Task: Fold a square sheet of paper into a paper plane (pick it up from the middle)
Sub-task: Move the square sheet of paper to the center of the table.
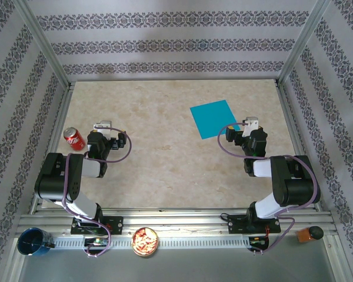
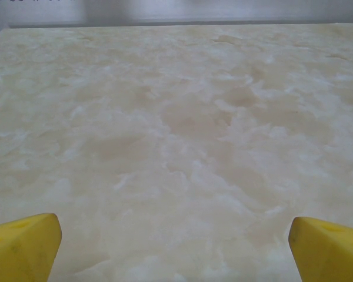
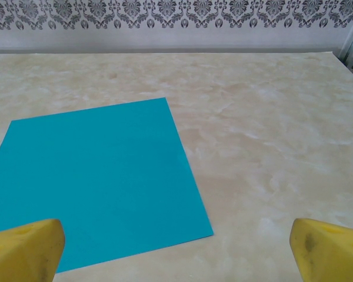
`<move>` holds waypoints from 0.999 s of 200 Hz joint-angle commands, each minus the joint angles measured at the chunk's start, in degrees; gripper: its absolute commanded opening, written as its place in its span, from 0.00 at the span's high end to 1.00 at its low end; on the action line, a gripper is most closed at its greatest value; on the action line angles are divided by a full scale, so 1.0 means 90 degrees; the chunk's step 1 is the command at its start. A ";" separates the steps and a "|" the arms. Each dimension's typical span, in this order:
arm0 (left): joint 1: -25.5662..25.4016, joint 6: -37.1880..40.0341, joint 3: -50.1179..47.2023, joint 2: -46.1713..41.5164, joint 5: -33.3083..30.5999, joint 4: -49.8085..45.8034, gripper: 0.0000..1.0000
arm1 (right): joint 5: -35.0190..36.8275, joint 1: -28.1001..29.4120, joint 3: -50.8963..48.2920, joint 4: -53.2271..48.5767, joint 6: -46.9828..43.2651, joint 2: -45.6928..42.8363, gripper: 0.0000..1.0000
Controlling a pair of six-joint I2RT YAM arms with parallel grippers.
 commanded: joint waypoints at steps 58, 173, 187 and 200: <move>0.0006 -0.0137 0.0075 -0.1659 -0.0492 -0.1218 0.01 | -0.0211 -0.0082 0.1155 -0.2509 0.0128 -0.0828 0.02; 0.0222 -0.3149 0.0832 -0.4006 0.1242 -0.3894 0.01 | -0.4503 -0.0902 0.4371 -0.5922 0.3162 0.0727 0.10; 0.0349 -0.3441 0.0850 -0.3956 0.1757 -0.4040 0.01 | -0.4776 -0.0902 0.4704 -0.6039 0.3504 0.1278 0.18; 0.0368 -0.3423 0.1308 -0.3592 0.2313 -0.4887 0.01 | -0.4641 -0.0878 0.4840 -0.6111 0.3635 0.1581 0.19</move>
